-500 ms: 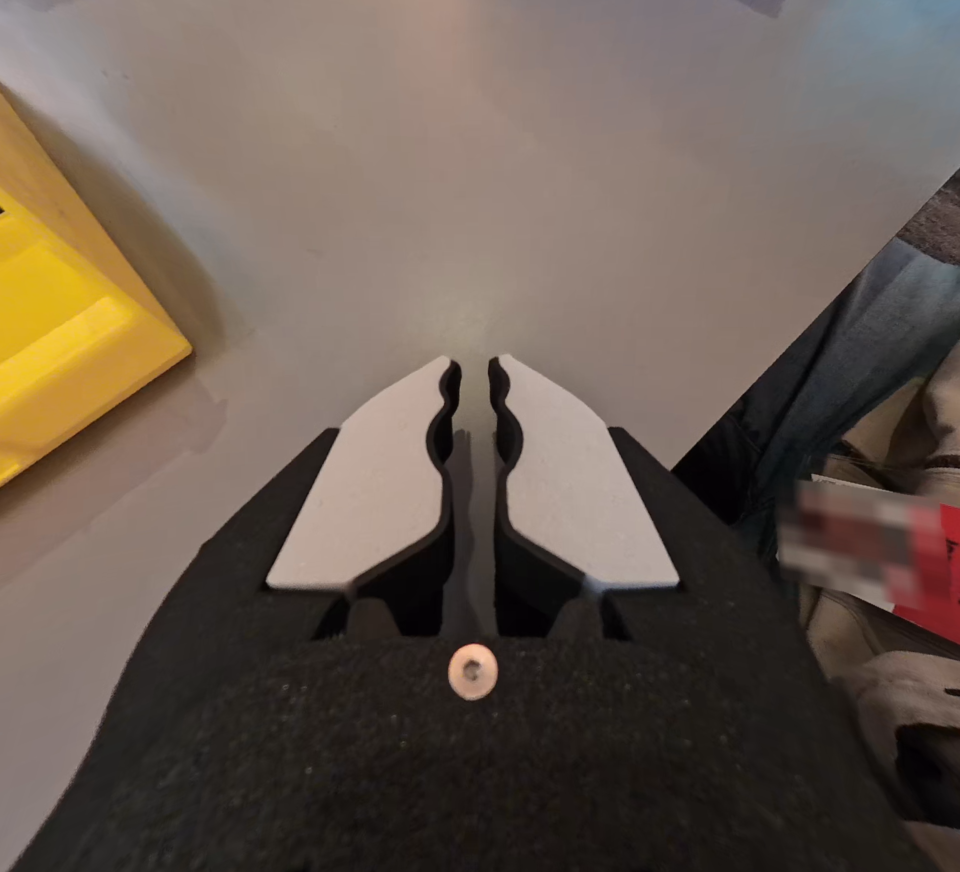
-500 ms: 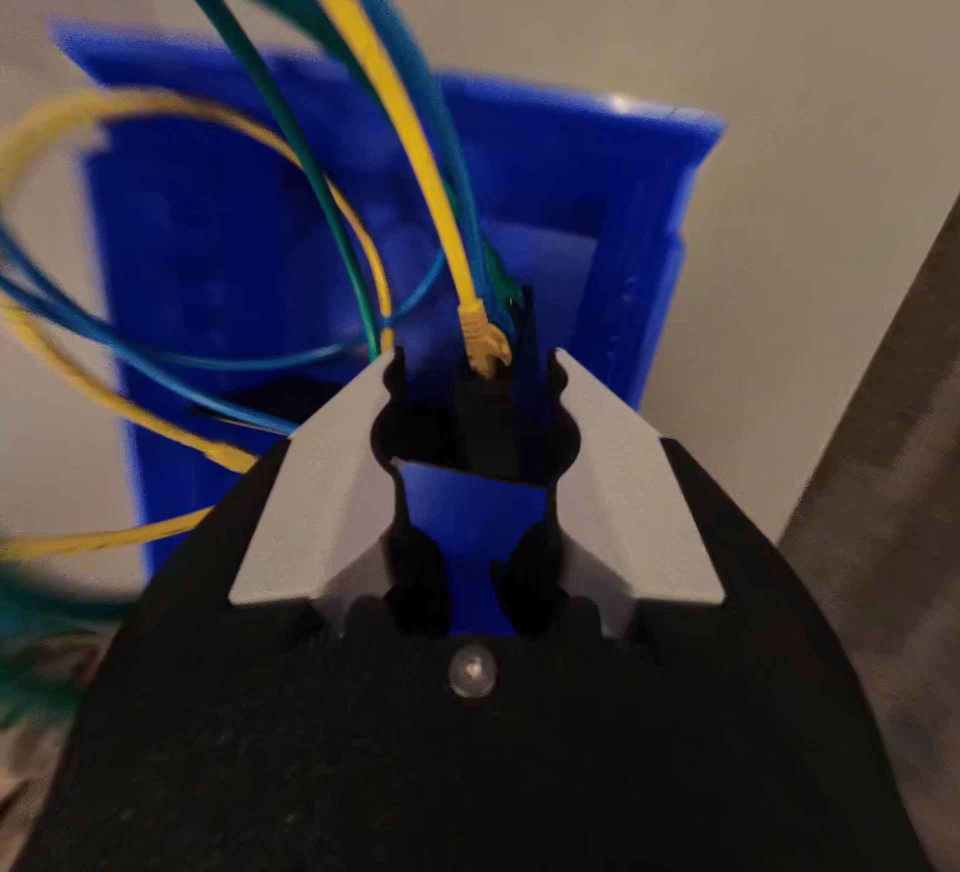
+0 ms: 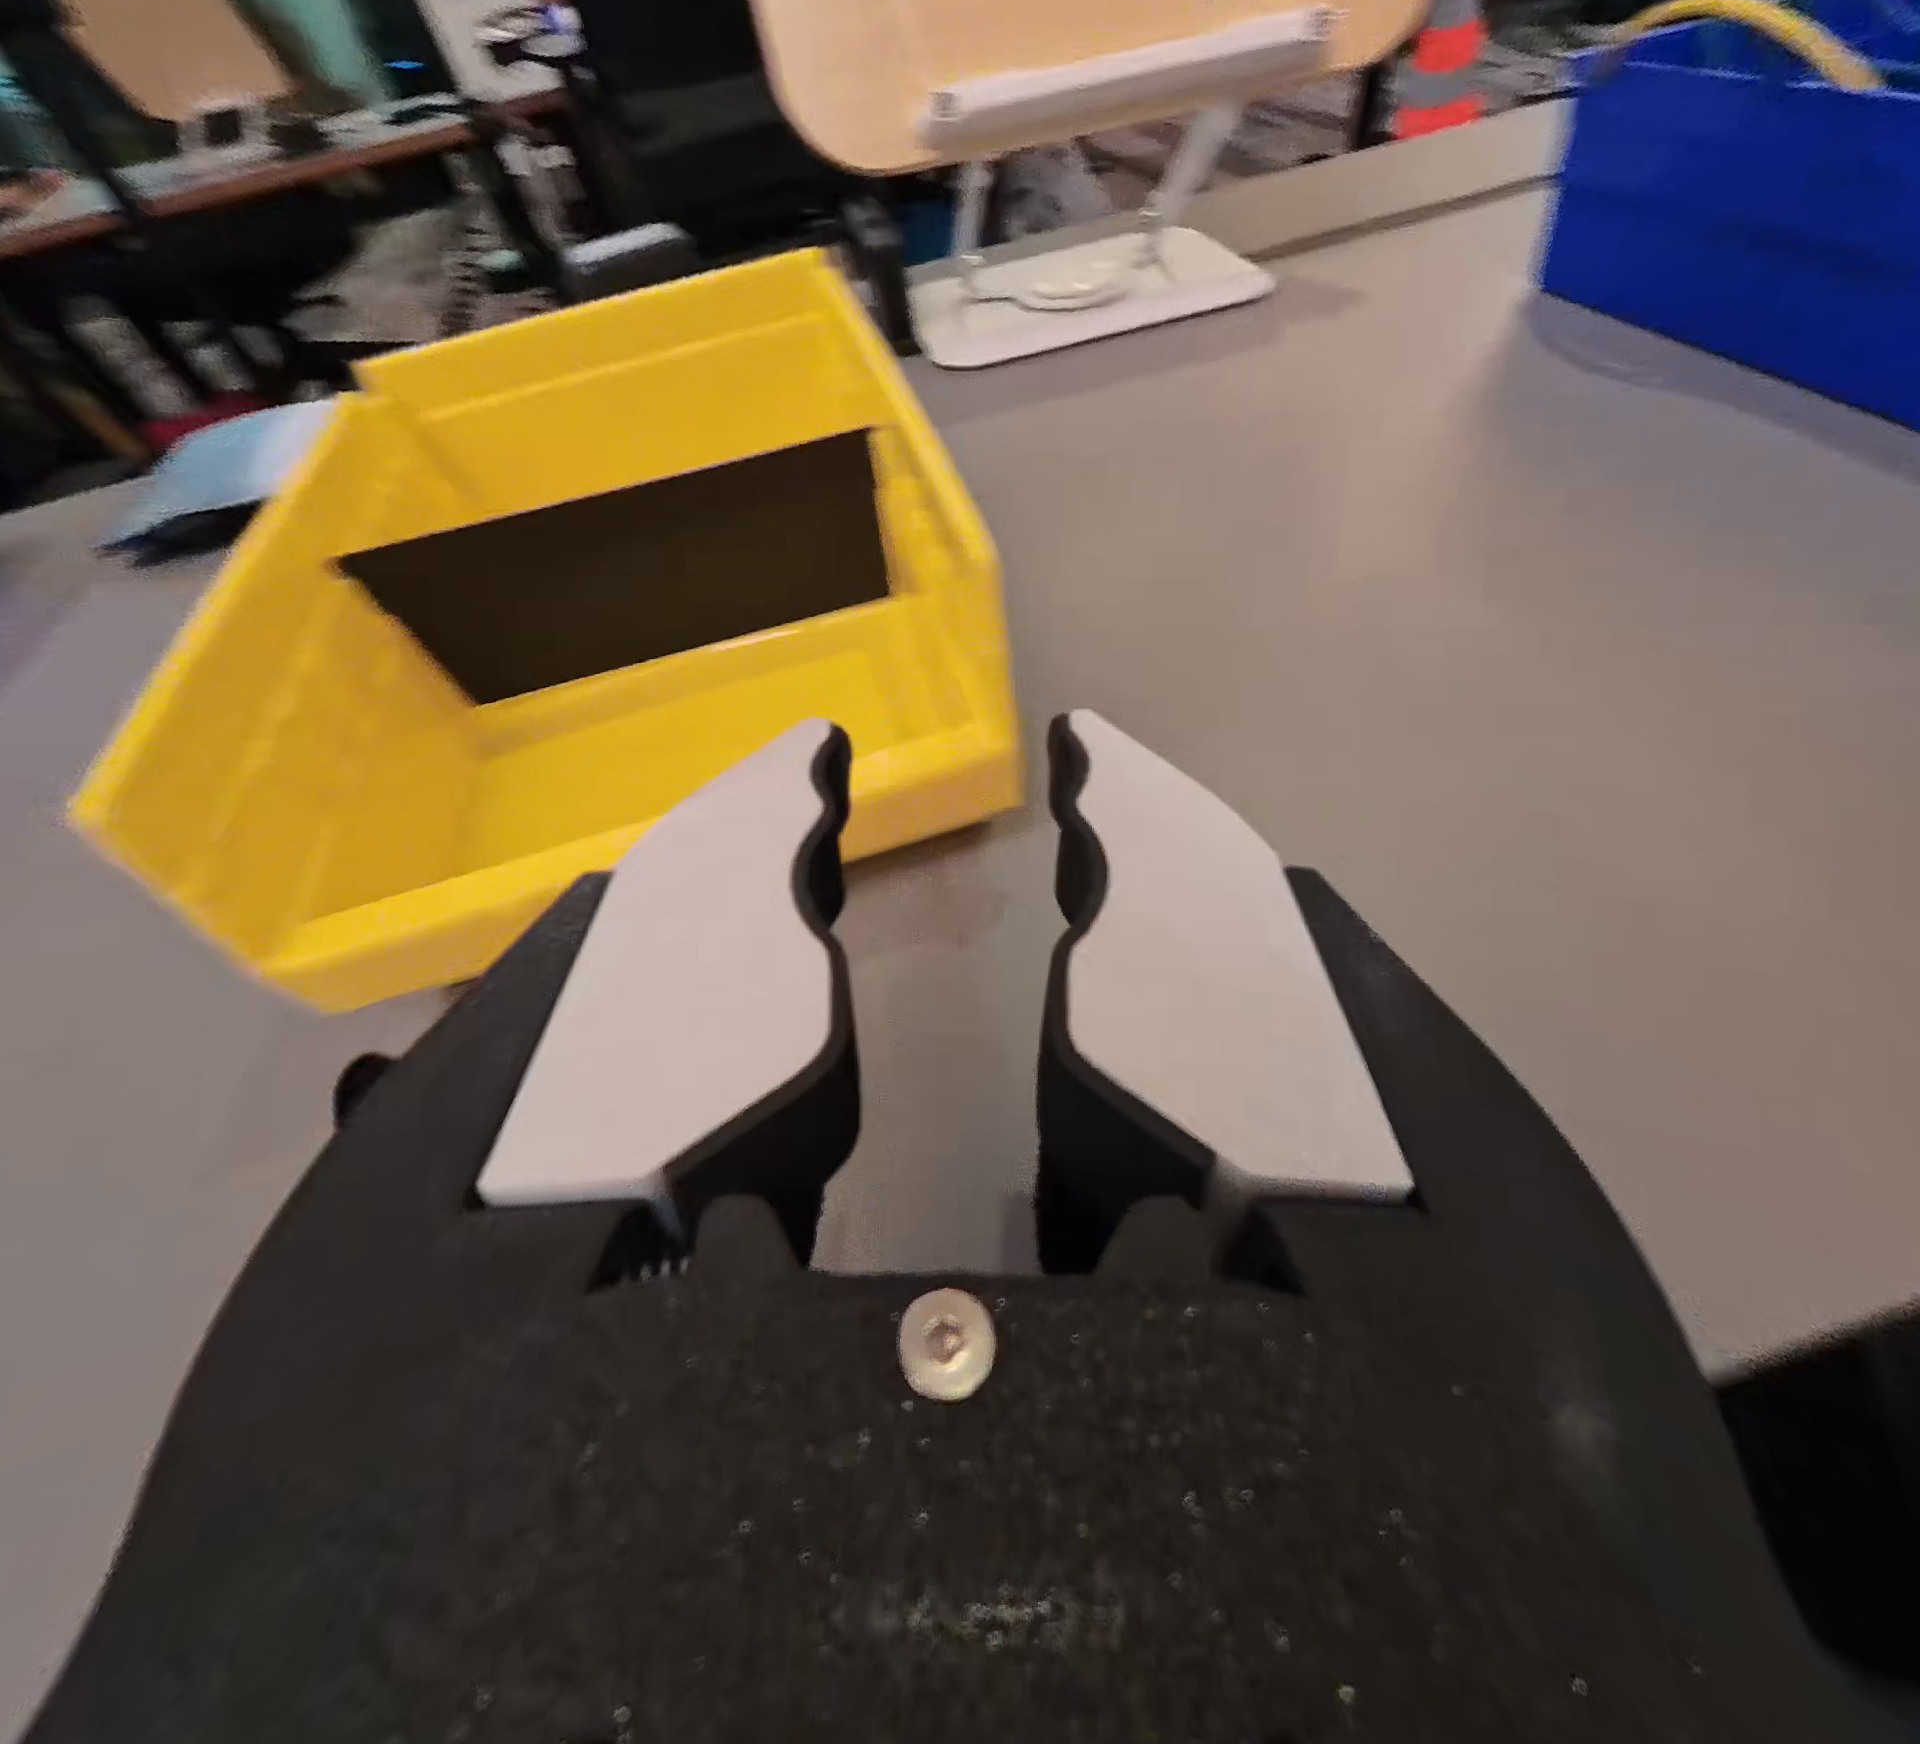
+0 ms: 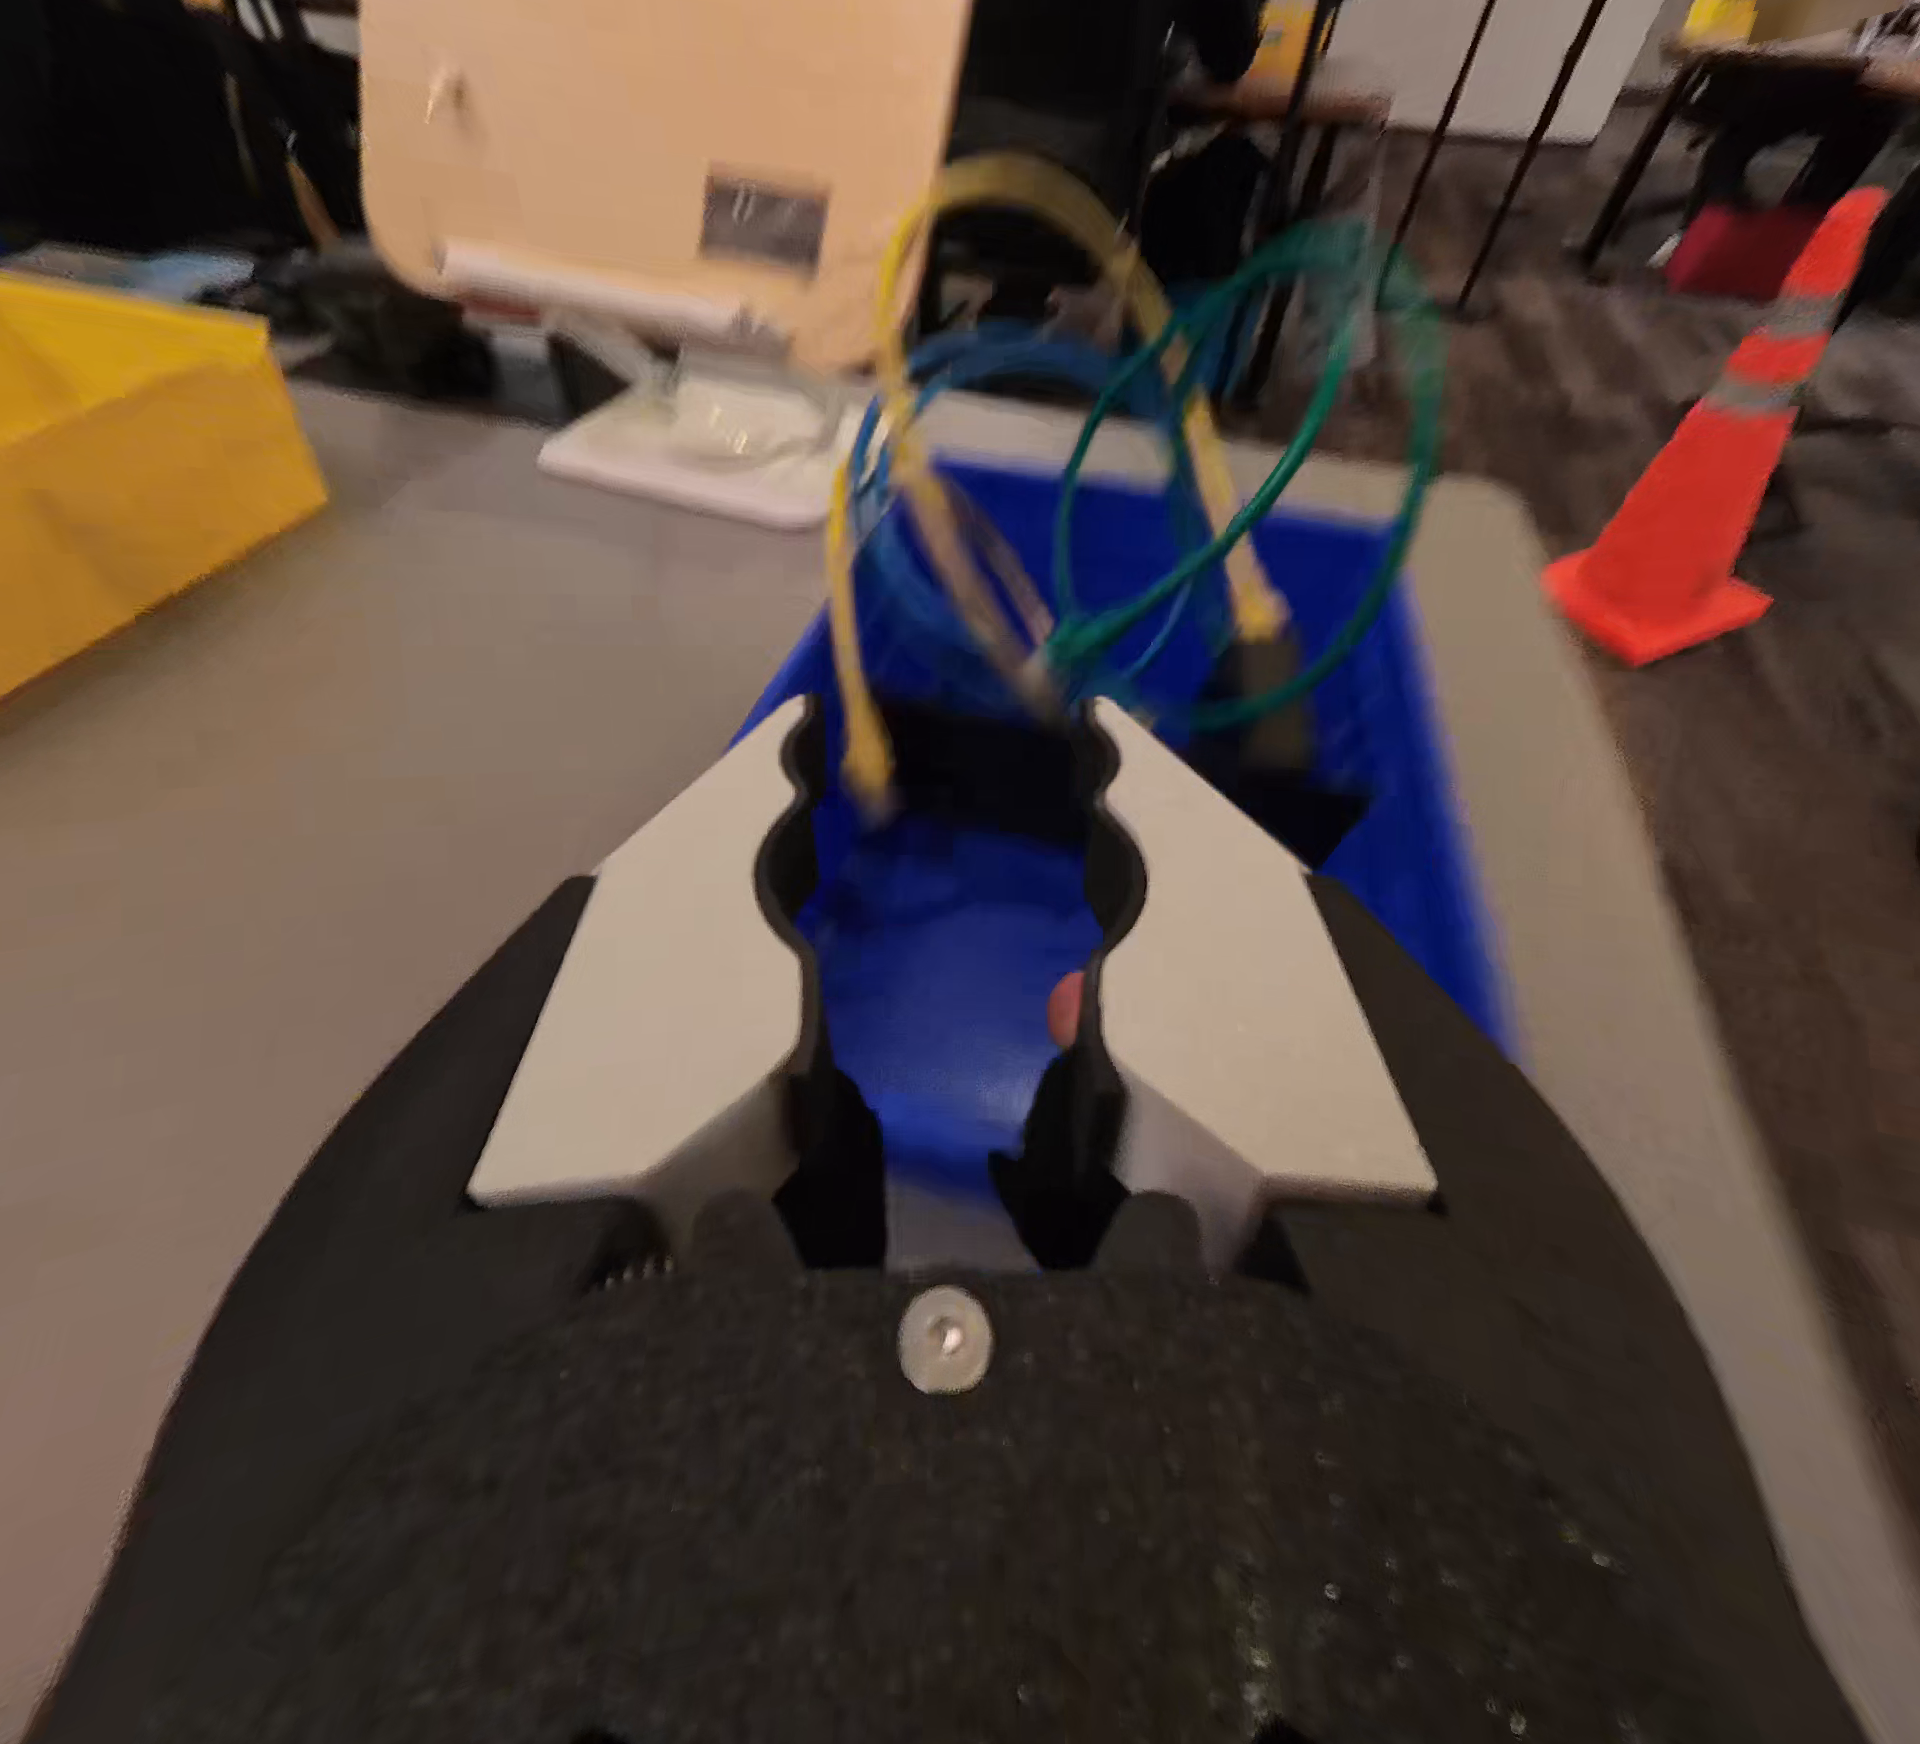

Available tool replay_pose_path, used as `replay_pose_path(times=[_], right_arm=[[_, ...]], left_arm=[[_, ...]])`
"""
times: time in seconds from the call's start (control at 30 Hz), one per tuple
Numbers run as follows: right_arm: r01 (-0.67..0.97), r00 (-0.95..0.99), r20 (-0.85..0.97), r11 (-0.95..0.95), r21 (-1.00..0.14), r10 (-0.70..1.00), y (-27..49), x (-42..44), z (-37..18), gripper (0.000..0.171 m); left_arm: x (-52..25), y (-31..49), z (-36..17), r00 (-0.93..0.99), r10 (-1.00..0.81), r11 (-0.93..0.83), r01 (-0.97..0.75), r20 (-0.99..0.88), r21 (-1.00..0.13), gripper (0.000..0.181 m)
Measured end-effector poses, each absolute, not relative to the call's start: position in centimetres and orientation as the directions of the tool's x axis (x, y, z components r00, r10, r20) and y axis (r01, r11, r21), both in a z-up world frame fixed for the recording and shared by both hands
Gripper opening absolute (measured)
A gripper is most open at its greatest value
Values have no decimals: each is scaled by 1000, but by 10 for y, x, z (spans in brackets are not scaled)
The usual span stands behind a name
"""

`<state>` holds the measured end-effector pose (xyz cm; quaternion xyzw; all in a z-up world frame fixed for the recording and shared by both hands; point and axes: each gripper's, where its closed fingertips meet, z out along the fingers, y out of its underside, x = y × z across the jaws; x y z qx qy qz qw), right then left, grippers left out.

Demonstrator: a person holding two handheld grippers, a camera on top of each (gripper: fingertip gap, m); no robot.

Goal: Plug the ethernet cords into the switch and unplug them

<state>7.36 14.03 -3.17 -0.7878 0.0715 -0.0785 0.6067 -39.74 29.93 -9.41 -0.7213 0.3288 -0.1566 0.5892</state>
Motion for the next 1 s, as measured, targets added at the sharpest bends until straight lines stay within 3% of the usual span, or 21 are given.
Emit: replay_pose_path(times=[0.07,0.17,0.53,1.0], right_arm=[[-72,968,-2,-269,-960,-251,127,51,-86,48],[-157,952,-65,-292,-943,-300,111,43,-125,49],[-200,931,-79,-317,-927,-357,101,73,-137,50],[-139,945,-27,-329,-934,-325,104,60,-134,50]], left_arm=[[-413,313,-99,775,-605,-104,-304,-182,-947,42],[-425,326,-116,799,-587,-186,-288,-129,-939,45],[-430,338,-145,824,-564,-326,-274,-46,-904,45],[-434,337,-169,839,-544,-464,-275,26,-842,42]])
